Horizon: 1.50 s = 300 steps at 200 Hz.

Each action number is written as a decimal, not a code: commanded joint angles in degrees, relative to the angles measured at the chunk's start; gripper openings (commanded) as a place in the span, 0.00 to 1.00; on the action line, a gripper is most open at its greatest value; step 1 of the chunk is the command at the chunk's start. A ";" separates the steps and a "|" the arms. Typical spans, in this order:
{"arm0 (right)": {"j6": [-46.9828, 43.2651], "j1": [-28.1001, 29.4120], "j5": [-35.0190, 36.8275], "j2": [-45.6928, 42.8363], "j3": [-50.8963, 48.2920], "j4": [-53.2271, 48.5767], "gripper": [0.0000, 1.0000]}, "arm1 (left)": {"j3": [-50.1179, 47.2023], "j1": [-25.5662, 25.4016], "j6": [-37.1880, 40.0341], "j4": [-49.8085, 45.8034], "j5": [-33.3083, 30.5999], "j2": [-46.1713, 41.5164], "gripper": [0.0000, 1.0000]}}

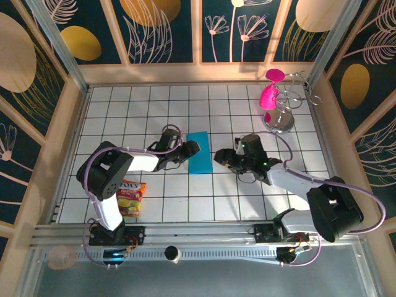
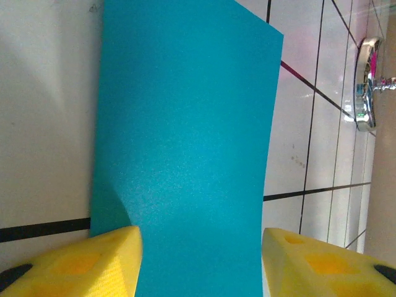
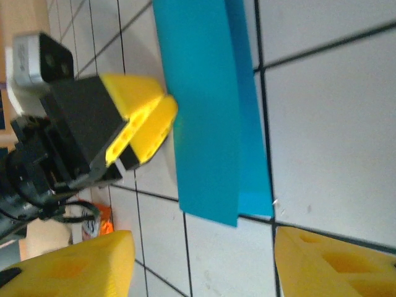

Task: Fold a paper plane with a square sheet of paper (pick it up from the middle)
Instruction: Fold the triangle a second time at the center of the table.

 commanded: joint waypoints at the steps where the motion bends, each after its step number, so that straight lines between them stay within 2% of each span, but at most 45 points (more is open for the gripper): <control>1: 5.12 2.50 -1.73 2.42 1.16 -0.27 0.57 | -3.00 -0.35 -1.92 -6.32 1.46 1.48 0.54; 63: 10.48 3.80 -2.46 7.75 0.88 6.42 0.43 | -2.00 -0.37 0.22 -8.95 0.95 2.19 0.53; 119: 11.76 3.76 -2.53 12.60 1.76 9.88 0.38 | 0.07 -0.39 2.79 -12.66 0.26 1.86 0.53; 154: 12.55 3.67 -4.40 14.18 1.34 14.71 0.31 | 0.04 -0.42 2.70 -12.43 0.34 1.97 0.52; 227: 12.56 3.40 -4.77 15.81 1.17 15.83 0.25 | 0.71 -0.37 3.04 -13.22 0.31 1.36 0.52; 261: 12.59 3.31 -4.72 15.22 0.81 14.68 0.13 | 1.46 -0.36 3.46 -13.55 0.27 0.48 0.52; 279: 12.24 3.11 -4.32 15.01 1.14 12.73 0.00 | 2.27 -0.20 4.26 -11.93 3.11 -0.85 0.52; 300: 11.62 2.95 -4.23 14.46 1.02 10.65 0.00 | 3.55 1.27 3.33 -6.46 8.86 -3.48 0.52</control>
